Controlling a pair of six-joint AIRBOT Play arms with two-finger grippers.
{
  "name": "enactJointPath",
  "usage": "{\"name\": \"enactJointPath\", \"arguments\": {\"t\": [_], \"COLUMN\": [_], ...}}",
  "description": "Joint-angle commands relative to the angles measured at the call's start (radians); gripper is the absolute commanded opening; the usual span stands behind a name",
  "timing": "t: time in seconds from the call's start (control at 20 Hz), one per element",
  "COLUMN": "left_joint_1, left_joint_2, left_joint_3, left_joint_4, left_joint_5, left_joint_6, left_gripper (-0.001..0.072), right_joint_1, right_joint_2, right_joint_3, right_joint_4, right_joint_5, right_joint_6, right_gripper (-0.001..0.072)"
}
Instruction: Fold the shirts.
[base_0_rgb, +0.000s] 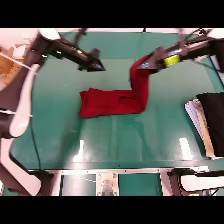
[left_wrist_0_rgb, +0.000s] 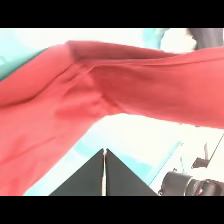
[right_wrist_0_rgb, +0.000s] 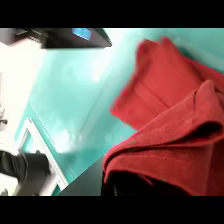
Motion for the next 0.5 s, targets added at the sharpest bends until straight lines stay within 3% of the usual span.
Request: {"name": "enactJointPath", "arguments": {"t": [0.0, 0.15, 0.2, 0.25, 0.3, 0.45], "left_joint_1": [0.139, 0.199, 0.209, 0.215, 0.215, 0.215], "left_joint_2": [0.085, 0.099, 0.099, 0.099, 0.099, 0.099], "left_joint_3": [0.002, 0.002, 0.002, 0.002, 0.002, 0.002], "left_joint_4": [-0.001, -0.001, 0.005, 0.006, 0.007, 0.006], "left_joint_5": [-0.113, -0.141, -0.148, -0.146, -0.146, -0.145], "left_joint_6": [0.0, 0.0, 0.0, 0.0, 0.001, 0.002], "left_gripper": [0.0024, 0.0024, 0.0024, 0.0024, 0.0024, 0.0024], "right_joint_1": [0.252, 0.471, 0.536, 0.591, 0.631, 0.596], "right_joint_2": [-0.064, -0.211, -0.268, -0.32, -0.366, -0.393], "right_joint_3": [-0.073, -0.075, -0.075, -0.074, -0.072, -0.065], "right_joint_4": [0.0, 0.0, 0.001, 0.009, 0.012, -0.031], "right_joint_5": [-0.339, -0.602, -0.704, -0.797, -0.873, -0.822], "right_joint_6": [0.009, 0.009, 0.01, 0.01, 0.01, 0.045], "right_gripper": [0.0017, 0.0046, 0.0179, 0.0361, 0.0473, 0.0491]}}
